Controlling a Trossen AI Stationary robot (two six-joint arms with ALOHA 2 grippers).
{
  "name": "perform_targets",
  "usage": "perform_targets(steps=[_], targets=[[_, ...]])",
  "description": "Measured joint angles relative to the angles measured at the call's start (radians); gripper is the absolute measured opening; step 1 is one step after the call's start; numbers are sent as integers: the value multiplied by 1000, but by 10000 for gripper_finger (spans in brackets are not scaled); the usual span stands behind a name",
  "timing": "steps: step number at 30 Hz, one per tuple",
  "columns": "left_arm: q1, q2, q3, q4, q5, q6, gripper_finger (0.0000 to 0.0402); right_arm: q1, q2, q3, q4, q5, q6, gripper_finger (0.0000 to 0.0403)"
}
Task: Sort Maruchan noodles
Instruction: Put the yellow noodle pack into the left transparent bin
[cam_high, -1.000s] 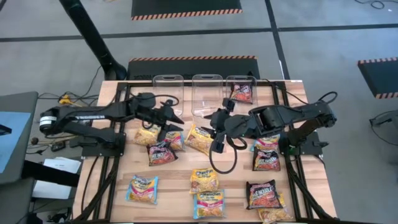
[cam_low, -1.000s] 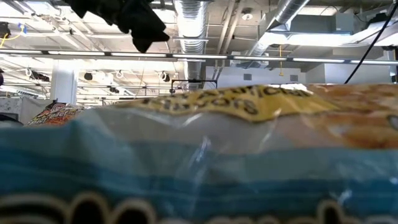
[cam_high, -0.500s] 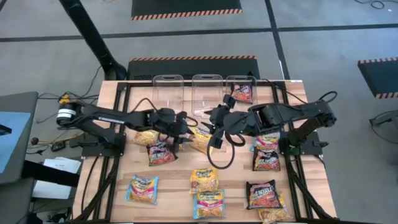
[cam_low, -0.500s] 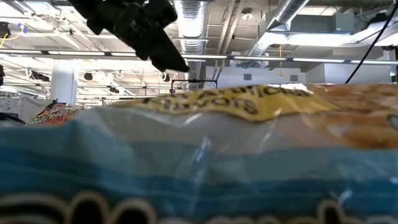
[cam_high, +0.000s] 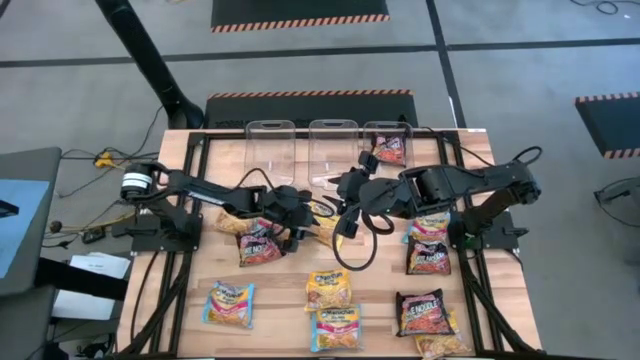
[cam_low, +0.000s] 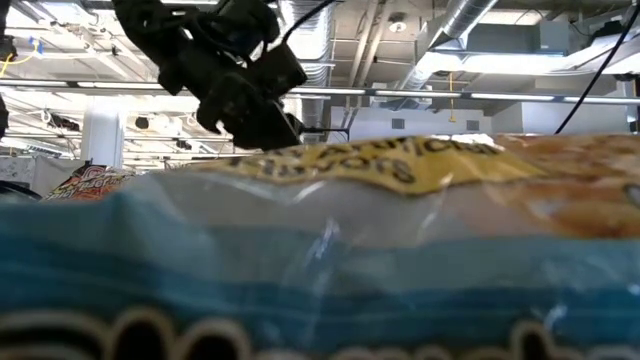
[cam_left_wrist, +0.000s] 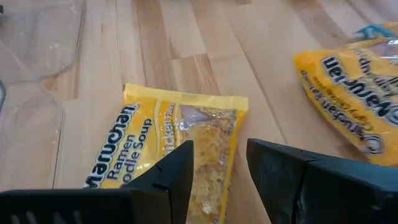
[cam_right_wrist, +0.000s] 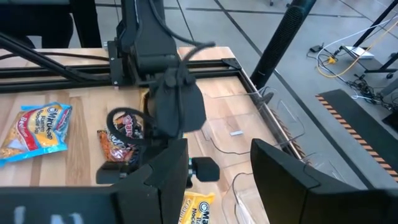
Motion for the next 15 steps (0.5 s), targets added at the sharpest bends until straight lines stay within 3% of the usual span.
perform_targets(steps=[6, 15], targets=[[0, 72, 34, -1, -10, 73, 139, 0, 0, 0, -3, -2, 0, 201], [0, 129, 67, -48, -184, 97, 139, 0, 0, 0, -2, -3, 2, 201]])
